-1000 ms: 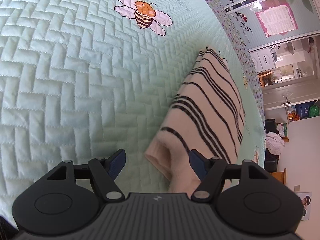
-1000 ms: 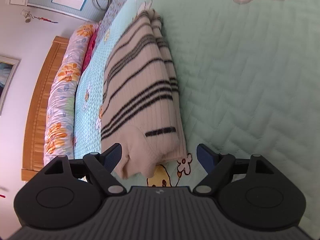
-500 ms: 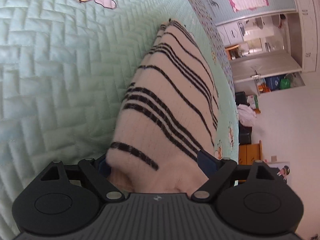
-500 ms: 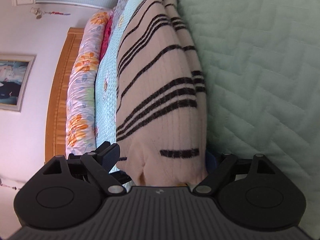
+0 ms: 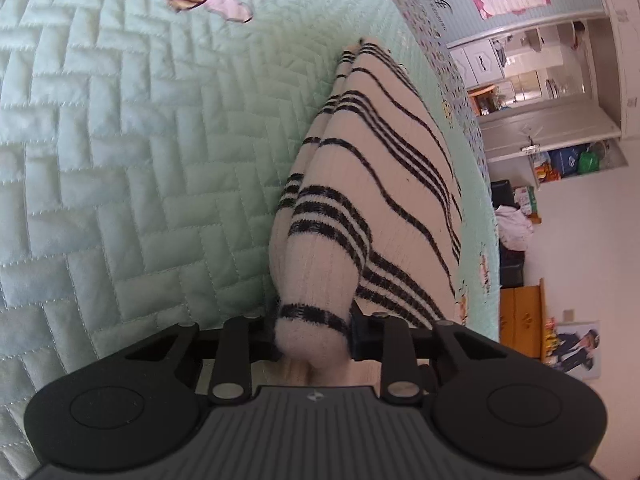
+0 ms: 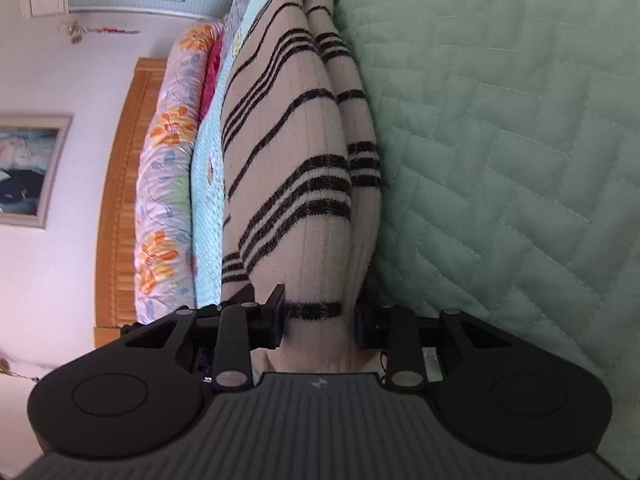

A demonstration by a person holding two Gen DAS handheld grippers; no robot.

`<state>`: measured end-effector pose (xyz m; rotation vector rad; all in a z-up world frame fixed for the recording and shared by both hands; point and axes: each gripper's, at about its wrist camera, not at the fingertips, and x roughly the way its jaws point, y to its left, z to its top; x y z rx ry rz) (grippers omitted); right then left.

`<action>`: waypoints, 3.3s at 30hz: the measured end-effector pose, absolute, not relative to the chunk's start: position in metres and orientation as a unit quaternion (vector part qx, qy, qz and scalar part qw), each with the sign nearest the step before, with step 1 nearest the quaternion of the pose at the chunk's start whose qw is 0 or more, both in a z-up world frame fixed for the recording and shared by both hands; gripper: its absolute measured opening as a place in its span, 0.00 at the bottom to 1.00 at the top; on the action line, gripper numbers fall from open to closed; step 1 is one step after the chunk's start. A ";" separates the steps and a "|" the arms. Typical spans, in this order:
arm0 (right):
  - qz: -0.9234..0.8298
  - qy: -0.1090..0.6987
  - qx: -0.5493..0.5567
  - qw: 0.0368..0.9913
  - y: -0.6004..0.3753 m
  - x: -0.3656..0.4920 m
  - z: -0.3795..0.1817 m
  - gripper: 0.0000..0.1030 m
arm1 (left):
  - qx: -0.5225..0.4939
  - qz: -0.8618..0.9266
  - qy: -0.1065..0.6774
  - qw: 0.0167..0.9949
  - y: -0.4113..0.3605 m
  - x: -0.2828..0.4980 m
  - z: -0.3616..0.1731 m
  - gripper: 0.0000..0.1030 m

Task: Fold clothes
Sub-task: 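Grasp the ribbed hem end of the folded sweater with both grippers, then lift the gripped sweater and flip it over with both grippers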

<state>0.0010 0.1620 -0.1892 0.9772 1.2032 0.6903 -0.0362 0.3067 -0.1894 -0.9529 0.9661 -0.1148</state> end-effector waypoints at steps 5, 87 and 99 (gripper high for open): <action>0.324 0.500 0.438 0.673 0.166 -0.009 -0.172 0.27 | -0.409 -0.055 0.440 0.798 0.300 -0.037 -0.165 0.25; 0.448 0.524 0.405 0.600 0.253 -0.087 -0.109 0.70 | -0.472 0.034 0.281 0.835 0.391 -0.235 -0.099 0.51; 0.363 0.473 0.374 0.711 0.190 -0.071 -0.133 0.77 | -0.563 0.147 0.375 0.722 0.306 -0.244 -0.154 0.60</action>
